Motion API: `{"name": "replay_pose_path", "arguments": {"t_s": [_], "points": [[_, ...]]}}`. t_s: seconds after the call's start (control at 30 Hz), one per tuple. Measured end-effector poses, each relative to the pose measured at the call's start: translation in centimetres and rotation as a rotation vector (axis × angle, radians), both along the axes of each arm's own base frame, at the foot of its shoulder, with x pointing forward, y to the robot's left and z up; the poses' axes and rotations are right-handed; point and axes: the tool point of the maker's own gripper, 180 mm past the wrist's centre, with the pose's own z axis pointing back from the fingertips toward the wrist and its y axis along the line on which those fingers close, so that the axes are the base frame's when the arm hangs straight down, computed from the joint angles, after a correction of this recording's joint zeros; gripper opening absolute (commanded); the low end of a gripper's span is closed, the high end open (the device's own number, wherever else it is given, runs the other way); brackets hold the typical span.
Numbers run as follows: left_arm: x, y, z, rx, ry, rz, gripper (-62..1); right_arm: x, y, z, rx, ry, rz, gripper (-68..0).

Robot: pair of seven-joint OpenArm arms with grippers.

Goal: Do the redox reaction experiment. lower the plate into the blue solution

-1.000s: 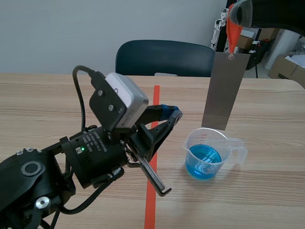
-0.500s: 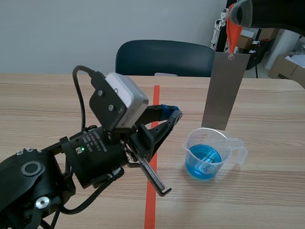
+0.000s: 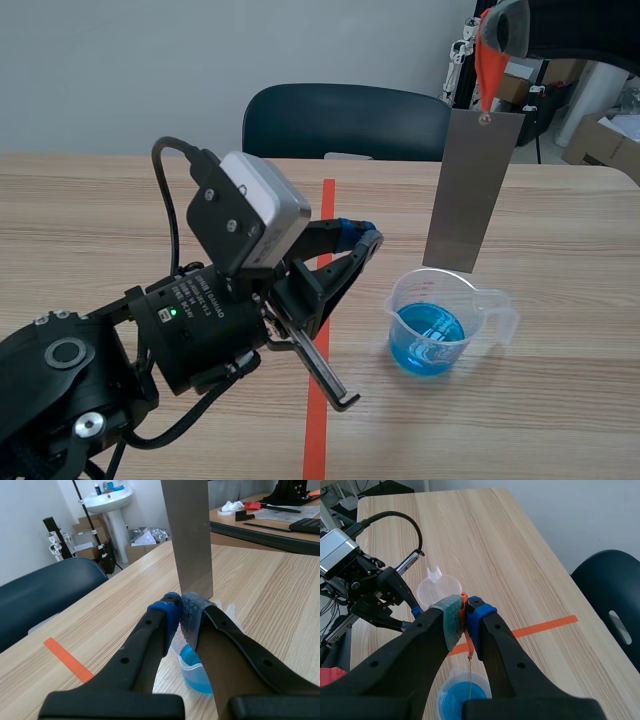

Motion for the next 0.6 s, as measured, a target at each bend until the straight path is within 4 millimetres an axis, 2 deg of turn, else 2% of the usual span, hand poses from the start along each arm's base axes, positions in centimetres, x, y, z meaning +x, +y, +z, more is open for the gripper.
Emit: {"name": "replay_pose_path", "arguments": {"t_s": [0.6], "points": [[-0.01,0.00,0.05,-0.002,-0.002,-0.001,-56.9,-0.02,0.04,-0.05,0.002,0.001,0.000,-67.8]]}}
